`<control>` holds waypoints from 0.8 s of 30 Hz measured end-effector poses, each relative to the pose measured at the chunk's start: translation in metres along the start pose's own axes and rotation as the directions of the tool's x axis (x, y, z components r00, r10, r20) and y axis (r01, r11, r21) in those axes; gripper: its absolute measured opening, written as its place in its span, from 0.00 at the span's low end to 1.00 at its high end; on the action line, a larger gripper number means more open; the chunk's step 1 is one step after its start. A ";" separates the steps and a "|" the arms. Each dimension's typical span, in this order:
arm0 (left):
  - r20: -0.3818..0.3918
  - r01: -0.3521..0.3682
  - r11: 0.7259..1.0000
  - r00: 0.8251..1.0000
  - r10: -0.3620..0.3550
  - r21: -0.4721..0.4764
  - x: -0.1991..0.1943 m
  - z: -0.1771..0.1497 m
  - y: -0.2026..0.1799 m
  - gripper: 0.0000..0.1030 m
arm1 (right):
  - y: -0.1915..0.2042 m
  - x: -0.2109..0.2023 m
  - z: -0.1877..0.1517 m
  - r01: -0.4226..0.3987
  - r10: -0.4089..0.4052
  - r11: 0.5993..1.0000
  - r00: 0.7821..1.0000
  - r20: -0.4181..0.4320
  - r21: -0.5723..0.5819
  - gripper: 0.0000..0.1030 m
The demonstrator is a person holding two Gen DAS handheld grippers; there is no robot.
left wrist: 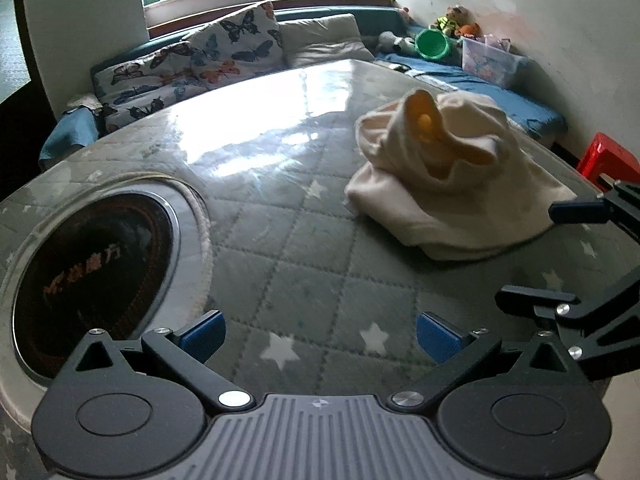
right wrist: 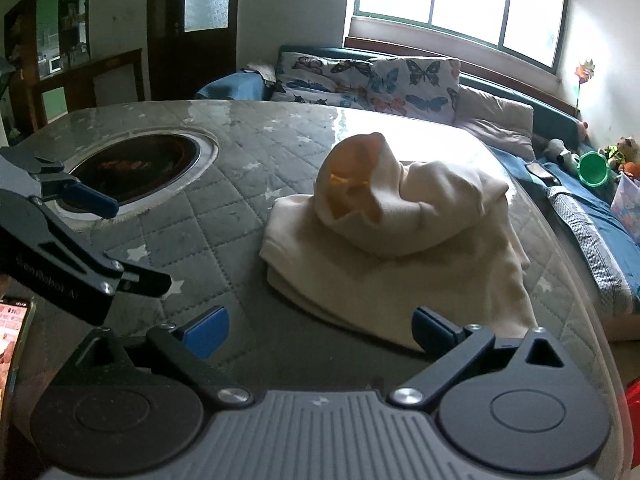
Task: Fold clothes
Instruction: 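Lower the right tool onto the crumpled cream sweatshirt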
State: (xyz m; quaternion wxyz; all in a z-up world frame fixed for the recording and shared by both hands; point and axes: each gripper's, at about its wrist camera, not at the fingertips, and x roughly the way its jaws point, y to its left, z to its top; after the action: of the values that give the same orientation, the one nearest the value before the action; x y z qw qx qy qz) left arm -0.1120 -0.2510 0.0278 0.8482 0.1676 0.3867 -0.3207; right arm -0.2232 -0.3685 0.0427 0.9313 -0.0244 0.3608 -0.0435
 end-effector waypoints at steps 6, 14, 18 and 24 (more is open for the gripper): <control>-0.014 0.022 1.000 1.000 -0.021 0.009 -0.005 -0.009 -0.008 1.00 | 0.002 -0.012 -0.007 0.009 -0.009 1.000 1.000 -0.011 0.001 0.96; -0.024 0.026 0.999 0.999 -0.025 0.028 -0.012 -0.017 -0.018 1.00 | 0.003 -0.021 -0.019 0.014 -0.014 1.000 1.000 -0.023 0.012 0.93; -0.023 0.029 0.999 0.999 -0.028 0.045 -0.014 -0.019 -0.024 1.00 | 0.001 -0.025 -0.023 0.018 -0.018 1.000 1.000 -0.025 0.017 0.92; -0.030 0.032 0.997 0.999 -0.030 0.069 -0.013 -0.022 -0.031 1.00 | -0.003 -0.027 -0.028 0.023 -0.022 0.999 0.999 -0.032 0.028 0.91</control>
State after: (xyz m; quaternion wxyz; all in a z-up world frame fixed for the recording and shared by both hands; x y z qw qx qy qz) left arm -0.1516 -0.2572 0.0230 0.8311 0.1954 0.3903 -0.3446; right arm -0.2617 -0.3690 0.0405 0.9251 -0.0145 0.3747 -0.0594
